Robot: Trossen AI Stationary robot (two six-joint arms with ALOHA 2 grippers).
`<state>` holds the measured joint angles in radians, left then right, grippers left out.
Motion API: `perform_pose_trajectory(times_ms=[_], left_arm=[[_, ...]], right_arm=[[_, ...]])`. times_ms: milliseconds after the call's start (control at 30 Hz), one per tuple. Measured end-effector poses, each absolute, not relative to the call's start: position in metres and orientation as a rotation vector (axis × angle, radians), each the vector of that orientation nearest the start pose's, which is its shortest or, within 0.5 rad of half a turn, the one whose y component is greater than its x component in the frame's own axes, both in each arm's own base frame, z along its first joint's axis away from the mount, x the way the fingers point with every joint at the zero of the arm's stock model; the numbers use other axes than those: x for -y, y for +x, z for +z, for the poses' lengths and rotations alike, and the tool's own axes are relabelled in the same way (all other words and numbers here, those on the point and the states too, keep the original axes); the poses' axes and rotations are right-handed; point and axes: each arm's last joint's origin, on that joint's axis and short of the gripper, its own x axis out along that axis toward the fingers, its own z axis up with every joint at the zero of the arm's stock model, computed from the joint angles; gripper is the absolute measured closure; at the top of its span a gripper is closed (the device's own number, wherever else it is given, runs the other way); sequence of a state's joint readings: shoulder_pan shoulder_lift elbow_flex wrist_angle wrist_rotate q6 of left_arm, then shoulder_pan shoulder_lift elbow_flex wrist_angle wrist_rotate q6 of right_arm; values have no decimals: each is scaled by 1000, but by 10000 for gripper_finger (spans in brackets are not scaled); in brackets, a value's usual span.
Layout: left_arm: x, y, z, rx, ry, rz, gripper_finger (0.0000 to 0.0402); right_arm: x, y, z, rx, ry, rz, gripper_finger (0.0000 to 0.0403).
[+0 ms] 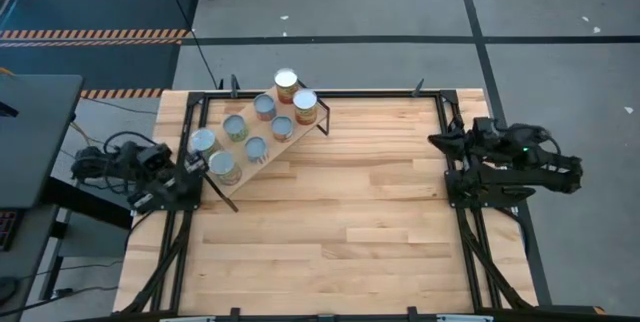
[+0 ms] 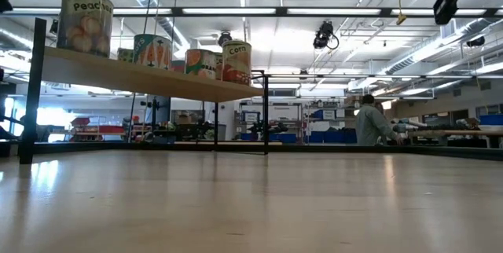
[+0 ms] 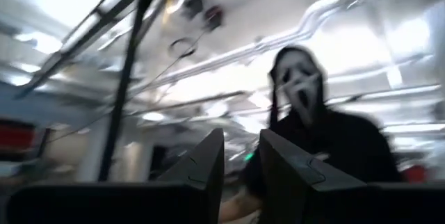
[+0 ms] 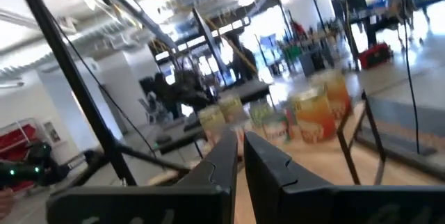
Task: Pick and place cans onto a shelf
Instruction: Return to Home Position
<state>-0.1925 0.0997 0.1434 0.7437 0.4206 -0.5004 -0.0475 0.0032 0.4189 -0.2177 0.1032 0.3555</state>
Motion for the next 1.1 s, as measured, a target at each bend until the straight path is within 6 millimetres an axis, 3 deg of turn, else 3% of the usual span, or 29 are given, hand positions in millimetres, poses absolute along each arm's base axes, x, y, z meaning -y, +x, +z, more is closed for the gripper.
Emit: perform_pose_trajectory(times_ms=[200,567,800,933,1100], left_arm=[[30,56,248,730,-437,-903,303],[53,59,238,647,-336,-1080,303],[62,59,230,551,-301,-1158,303],[66,65,219,428,-259,-1127,303],[66,77,206,309,-193,-852,303]], right_arm=[[6,58,266,208,438,-103,369],[2,61,262,176,461,26,369],[2,62,250,55,471,-18,369],[2,62,249,48,439,-19,369],[3,62,250,57,356,-53,369]])
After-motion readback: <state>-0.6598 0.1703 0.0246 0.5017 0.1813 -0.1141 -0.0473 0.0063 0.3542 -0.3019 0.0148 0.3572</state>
